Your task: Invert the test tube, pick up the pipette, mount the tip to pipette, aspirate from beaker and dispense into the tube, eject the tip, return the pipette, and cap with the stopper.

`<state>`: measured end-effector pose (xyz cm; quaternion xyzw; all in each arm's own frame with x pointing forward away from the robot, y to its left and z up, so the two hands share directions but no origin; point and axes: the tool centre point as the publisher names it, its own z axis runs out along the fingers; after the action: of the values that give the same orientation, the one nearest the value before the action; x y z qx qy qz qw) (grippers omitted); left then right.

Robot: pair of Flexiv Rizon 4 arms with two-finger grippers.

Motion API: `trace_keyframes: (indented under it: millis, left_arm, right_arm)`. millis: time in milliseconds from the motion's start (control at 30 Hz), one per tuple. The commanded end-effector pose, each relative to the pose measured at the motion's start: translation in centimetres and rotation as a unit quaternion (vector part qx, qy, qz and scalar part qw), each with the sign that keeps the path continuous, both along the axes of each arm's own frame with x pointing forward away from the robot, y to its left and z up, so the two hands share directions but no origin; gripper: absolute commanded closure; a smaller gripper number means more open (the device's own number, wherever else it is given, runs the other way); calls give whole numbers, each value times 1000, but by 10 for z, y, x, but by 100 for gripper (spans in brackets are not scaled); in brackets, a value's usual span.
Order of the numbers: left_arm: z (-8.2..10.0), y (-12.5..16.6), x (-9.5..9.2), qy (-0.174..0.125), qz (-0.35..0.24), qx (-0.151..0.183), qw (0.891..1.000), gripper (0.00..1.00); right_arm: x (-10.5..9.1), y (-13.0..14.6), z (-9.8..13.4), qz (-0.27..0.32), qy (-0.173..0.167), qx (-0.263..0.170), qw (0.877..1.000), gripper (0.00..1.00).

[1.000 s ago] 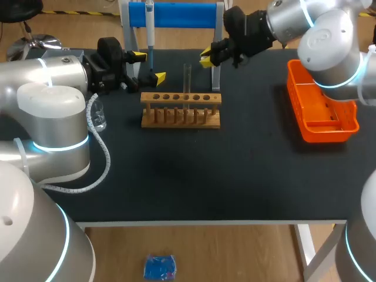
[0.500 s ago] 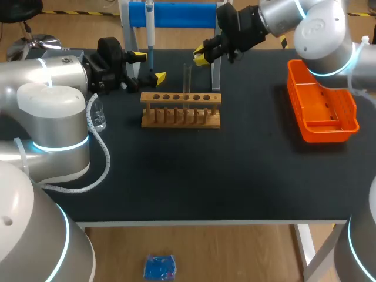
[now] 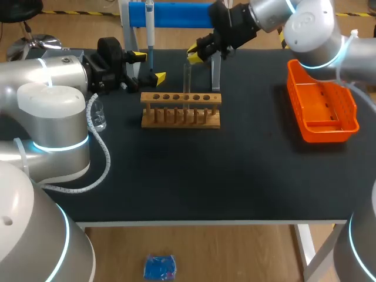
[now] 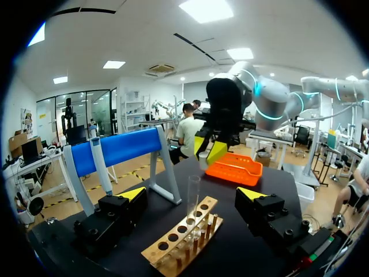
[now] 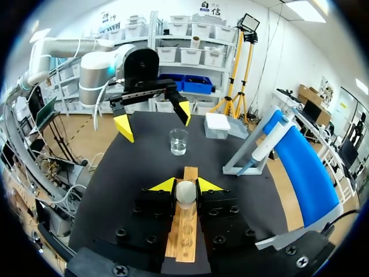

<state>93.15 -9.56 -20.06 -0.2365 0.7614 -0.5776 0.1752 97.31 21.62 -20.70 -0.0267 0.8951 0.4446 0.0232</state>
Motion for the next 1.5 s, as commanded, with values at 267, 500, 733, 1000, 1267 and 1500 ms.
trace_keyframes:
  millis: [267,500,733,1000,1267,1500]
  left_arm:
    - [0,-1,0,0,1,0,1000,0]
    - [0,-1,0,0,1,0,1000,0]
    - [0,-1,0,0,1,0,1000,0]
    - [0,-1,0,0,1,0,1000,0]
    - [0,-1,0,0,1,0,1000,0]
    - [0,-1,0,0,1,0,1000,0]
  right_arm:
    - [9,11,-3,-15,13,2,1000,100]
    - [11,14,-7,-22,17,4,1000,100]
    - [13,17,-13,-26,19,7,999,100]
    - [14,16,-19,-29,23,4,999,100]
    - [15,15,-24,-31,25,3,999,100]
    - [15,14,-21,-33,25,4,999,100]
